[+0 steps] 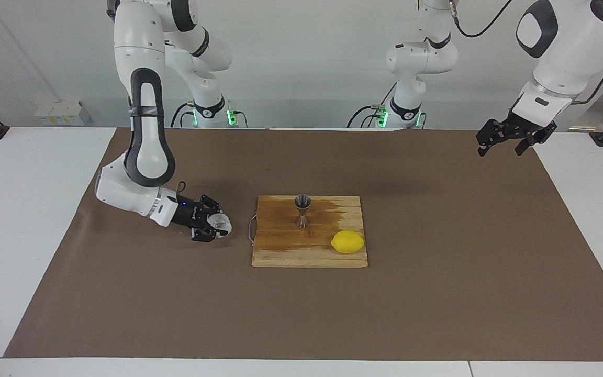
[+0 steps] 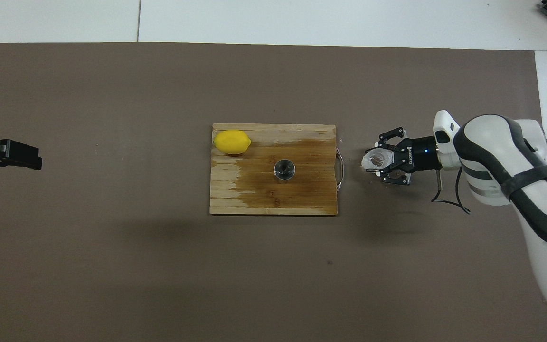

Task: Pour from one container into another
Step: 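Lift the white cup and carry it over the metal cup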

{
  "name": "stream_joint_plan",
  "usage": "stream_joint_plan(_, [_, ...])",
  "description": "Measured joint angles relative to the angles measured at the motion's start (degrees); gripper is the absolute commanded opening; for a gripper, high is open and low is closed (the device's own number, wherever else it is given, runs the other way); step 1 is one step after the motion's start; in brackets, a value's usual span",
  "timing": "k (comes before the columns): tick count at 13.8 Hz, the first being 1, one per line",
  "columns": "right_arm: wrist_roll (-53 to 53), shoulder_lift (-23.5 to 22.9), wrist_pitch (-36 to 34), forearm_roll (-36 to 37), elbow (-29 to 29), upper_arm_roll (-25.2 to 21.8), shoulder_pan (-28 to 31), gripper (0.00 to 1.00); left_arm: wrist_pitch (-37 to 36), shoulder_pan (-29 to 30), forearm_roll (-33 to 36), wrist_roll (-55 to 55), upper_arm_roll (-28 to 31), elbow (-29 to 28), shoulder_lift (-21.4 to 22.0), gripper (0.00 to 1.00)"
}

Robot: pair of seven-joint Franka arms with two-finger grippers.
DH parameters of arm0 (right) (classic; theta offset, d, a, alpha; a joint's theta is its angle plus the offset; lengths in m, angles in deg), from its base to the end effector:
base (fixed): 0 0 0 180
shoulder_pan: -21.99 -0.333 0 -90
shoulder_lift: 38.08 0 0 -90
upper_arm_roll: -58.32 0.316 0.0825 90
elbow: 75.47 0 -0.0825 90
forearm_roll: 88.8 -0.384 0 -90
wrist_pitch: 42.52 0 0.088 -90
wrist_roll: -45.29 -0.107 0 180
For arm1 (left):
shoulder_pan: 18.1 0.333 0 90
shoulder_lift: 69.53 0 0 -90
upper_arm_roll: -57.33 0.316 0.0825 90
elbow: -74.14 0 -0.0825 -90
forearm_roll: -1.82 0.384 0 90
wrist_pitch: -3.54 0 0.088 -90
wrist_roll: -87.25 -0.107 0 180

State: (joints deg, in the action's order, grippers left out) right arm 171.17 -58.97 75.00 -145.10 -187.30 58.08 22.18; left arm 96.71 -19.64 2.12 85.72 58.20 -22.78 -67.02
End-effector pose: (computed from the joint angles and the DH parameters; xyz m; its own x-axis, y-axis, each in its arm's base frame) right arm 0.6014 0.0407 0.2903 -0.0216 0.6761 0.7365 0.9997 0.0065 0.0233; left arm 0.5434 -0.0057 0.5962 0.9990 -0.0387 -0.0218 -0.0388 -0.9992 -0.0040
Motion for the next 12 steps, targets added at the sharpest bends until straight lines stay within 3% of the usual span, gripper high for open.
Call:
stream_joint_plan(5, [-20.97,9.42,2.02,12.51,1.51,0.24,-9.43,0.10,-0.03,-0.02,-0.12,-0.59,-0.08,-0.04,0.10,1.00])
stream_joint_plan(12, [-40.77,10.51,4.35,27.71,4.81,0.31,-17.68,0.10,-0.03,-0.30,-0.65,-0.60,-0.34,-0.04,0.36,1.00])
